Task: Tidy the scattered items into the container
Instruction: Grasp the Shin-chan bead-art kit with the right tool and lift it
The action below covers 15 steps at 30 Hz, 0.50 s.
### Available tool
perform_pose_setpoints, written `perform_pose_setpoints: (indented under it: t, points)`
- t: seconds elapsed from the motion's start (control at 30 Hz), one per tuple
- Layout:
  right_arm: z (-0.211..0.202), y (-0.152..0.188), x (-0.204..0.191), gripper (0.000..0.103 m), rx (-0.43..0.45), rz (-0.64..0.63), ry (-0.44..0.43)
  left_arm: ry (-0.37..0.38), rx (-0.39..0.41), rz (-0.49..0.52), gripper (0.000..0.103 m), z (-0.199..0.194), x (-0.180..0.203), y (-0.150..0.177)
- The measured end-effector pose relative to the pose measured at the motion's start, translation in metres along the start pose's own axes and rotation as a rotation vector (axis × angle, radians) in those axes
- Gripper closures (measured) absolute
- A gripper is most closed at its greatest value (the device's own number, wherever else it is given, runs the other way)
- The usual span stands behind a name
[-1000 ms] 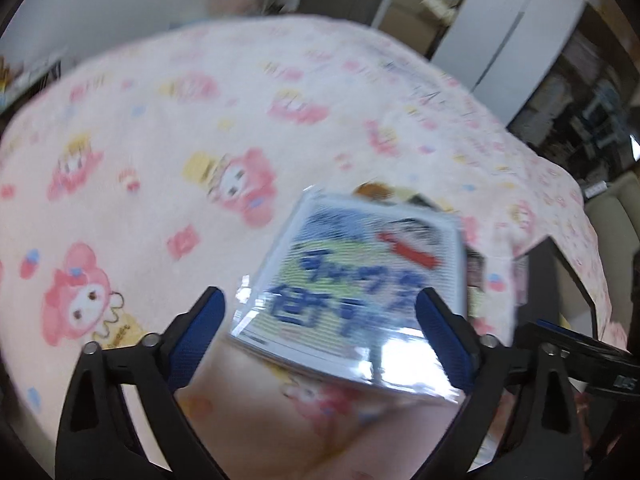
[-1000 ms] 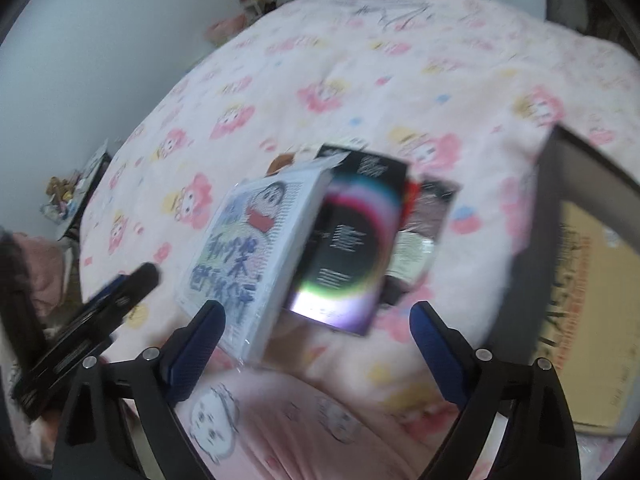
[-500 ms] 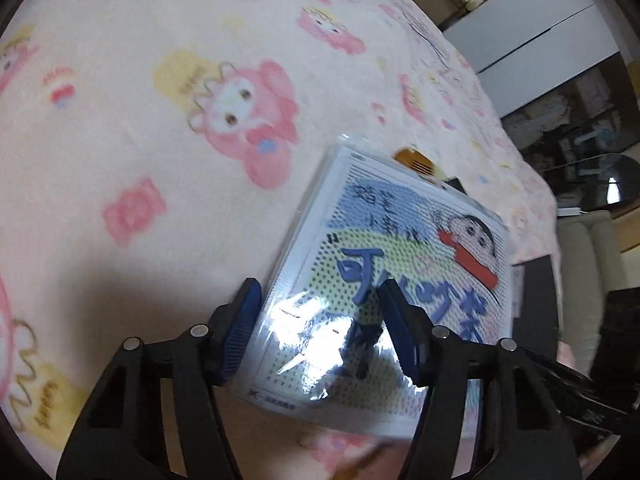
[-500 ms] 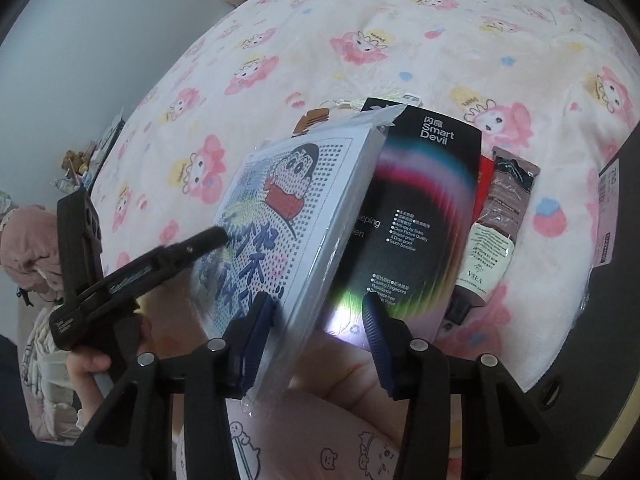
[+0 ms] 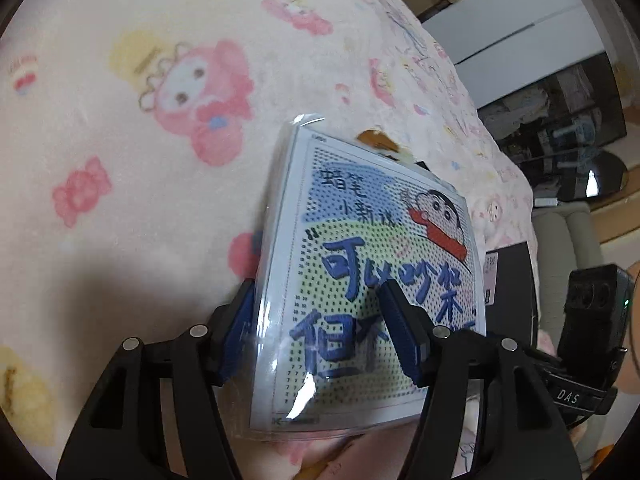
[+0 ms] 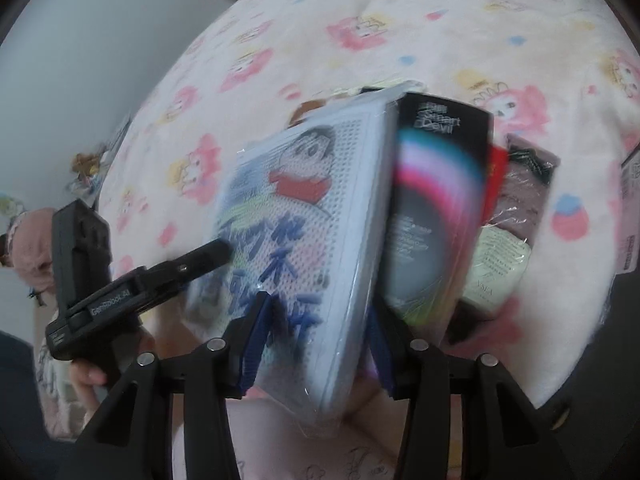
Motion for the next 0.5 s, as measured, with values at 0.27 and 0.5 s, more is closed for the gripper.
perform_pose_setpoints:
  t: [0.27, 0.5]
  points:
    - [-0.081, 0.006, -0.011, 0.06, 0.125, -0.047, -0.041, 0.086, 0.059, 0.104, 0.042, -0.053, 0.063, 0.01]
    - [-0.169, 0.034, 0.015, 0.06, 0.246, -0.021, 0.007, 0.2, 0.053, 0.23, 0.042, -0.064, 0.159, 0.029]
Point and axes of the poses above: each gripper's, at about its wrist camera, not at the fingertips, and z roughly the way its jaws point, x to its right, y to its underside, the point moved 6 cm from there along z, roughly the way its jaws point, and after that the axes turned 1 degree about -y, right-handed, at the moved point
